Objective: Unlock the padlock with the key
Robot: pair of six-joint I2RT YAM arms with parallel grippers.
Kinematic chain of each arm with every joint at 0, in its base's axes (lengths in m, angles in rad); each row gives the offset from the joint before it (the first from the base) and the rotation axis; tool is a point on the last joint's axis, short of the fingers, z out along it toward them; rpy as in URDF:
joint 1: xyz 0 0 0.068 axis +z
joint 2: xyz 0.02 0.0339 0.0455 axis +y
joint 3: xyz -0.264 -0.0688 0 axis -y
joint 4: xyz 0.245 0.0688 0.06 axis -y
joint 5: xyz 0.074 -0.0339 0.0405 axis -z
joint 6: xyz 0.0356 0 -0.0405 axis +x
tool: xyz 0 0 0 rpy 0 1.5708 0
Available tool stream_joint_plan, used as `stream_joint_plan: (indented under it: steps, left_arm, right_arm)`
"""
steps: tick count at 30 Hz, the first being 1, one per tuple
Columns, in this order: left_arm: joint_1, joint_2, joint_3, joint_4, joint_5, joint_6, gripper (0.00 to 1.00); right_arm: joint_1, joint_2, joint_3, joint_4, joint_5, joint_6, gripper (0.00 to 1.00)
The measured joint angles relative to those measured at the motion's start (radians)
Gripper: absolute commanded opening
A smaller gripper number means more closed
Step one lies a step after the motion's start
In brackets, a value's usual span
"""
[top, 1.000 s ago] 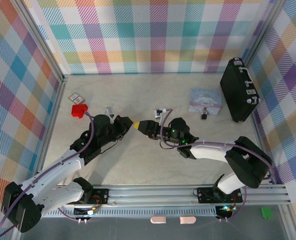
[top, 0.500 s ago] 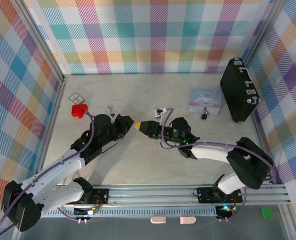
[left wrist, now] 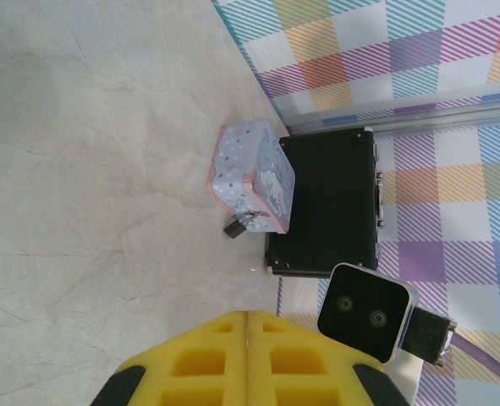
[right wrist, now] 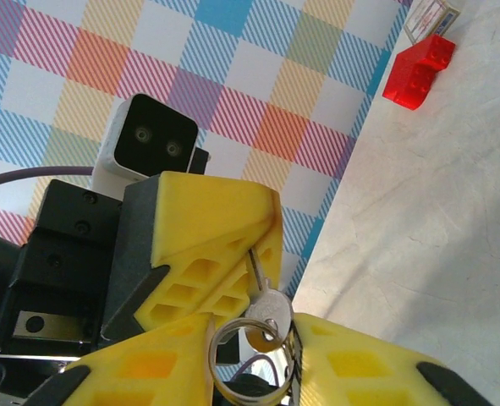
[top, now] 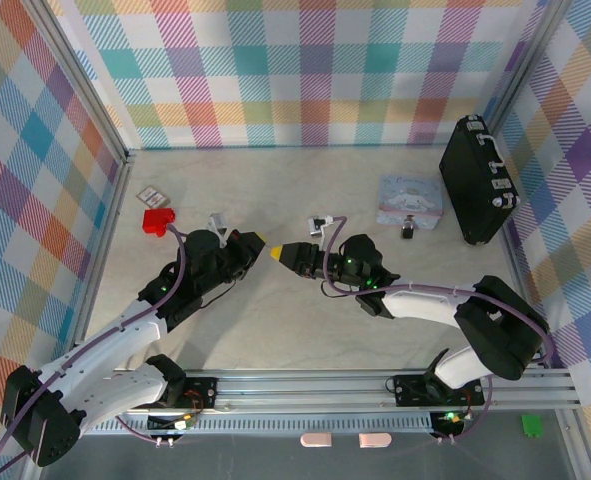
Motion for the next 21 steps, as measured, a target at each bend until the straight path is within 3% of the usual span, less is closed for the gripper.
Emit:
stream_joint_plan:
  steps: [13, 21]
  left_arm:
    - [0.000, 0.000, 0.000, -0.004, 0.000, 0.000, 0.00]
    - [0.000, -0.002, -0.001, 0.002, 0.000, -0.006, 0.00]
  right_arm:
    - [-0.008, -0.008, 0.000, -0.026, 0.022, 0.002, 0.30]
    - [-0.015, 0.013, 0.000, 0.025, 0.016, 0.045, 0.24]
